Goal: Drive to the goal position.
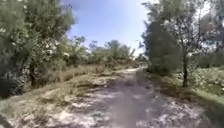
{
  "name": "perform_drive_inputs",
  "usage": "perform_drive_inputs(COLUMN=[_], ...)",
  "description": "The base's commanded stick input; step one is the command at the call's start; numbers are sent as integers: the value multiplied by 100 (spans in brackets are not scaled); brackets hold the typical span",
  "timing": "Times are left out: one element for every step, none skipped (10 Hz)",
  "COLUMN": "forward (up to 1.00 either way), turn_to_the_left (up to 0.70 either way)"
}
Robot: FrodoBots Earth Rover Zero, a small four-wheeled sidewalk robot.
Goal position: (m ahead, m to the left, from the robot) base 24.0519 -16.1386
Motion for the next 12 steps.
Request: perform_drive_inputs(forward=[70,70,70,70,70,70,70,70,70,70,70,70], turn_to_the_left=[0,0,0,0,0,0,0,-17,-35,0,0,0])
